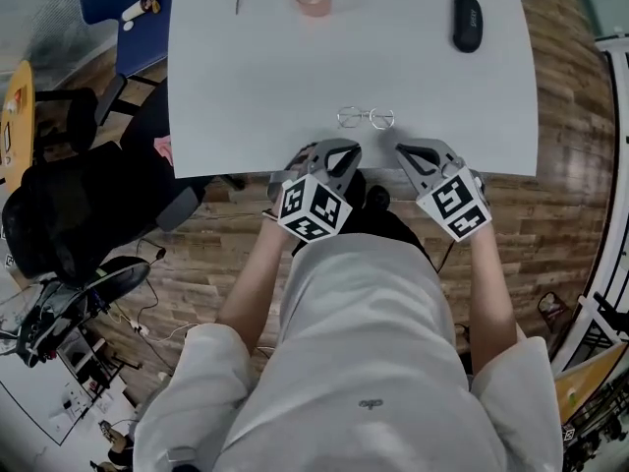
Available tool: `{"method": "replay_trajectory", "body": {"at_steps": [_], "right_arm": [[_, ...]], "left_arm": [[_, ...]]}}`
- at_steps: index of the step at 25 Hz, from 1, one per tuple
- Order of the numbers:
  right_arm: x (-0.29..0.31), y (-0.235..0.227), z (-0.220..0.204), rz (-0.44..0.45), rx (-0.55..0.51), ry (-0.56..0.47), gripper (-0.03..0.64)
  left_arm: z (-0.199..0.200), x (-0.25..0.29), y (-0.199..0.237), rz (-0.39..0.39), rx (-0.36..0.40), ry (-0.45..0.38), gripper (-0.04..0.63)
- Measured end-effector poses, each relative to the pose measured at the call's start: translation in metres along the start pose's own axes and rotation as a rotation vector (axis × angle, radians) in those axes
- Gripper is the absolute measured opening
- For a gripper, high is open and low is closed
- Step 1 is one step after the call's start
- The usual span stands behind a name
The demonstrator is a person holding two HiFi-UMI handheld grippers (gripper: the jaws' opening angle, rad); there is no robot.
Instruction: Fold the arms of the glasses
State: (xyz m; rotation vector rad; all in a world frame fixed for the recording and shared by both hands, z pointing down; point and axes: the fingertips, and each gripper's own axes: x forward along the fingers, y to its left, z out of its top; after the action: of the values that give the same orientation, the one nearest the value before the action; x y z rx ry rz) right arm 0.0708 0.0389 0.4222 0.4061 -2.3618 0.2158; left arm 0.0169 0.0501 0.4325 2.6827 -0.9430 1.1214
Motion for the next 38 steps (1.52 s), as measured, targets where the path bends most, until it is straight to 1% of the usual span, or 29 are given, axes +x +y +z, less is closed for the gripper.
{"method": "replay_trajectory", "body": {"at_steps": [6, 11, 17, 23, 27, 30, 34, 38], "right_arm": [[-0.032, 0.015, 0.012, -0.071, 0.01, -0.084, 0.008], [-0.059, 0.025, 0.025, -0.111, 0.031, -0.168, 0.006], [-0.091, 0.033, 0.039, -0.139, 0.071, -0.275, 0.006], [-0.114, 0.039, 0.049, -0.166, 0.096, -0.342, 0.006], [-0.127, 0.037, 0.054, -0.177, 0.141, -0.389, 0.005], [-0.136, 0.037, 0.057, -0.175, 0.173, -0.419, 0.005], [-0.145, 0.037, 0.06, -0.179, 0.182, -0.448, 0.005], [-0.151, 0.035, 0.063, -0.185, 0.174, -0.459, 0.005]], "left_arm": [[0.023, -0.024, -0.026, 0.034, -0.07, -0.062, 0.025], [0.043, -0.046, -0.036, 0.075, -0.118, -0.128, 0.025], [0.064, -0.073, -0.043, 0.133, -0.18, -0.199, 0.025], [0.077, -0.091, -0.052, 0.174, -0.231, -0.26, 0.021], [0.085, -0.101, -0.05, 0.209, -0.274, -0.291, 0.02], [0.091, -0.109, -0.044, 0.245, -0.326, -0.323, 0.018], [0.097, -0.119, -0.035, 0.281, -0.411, -0.374, 0.018], [0.1, -0.126, -0.029, 0.296, -0.47, -0.409, 0.018]]}}
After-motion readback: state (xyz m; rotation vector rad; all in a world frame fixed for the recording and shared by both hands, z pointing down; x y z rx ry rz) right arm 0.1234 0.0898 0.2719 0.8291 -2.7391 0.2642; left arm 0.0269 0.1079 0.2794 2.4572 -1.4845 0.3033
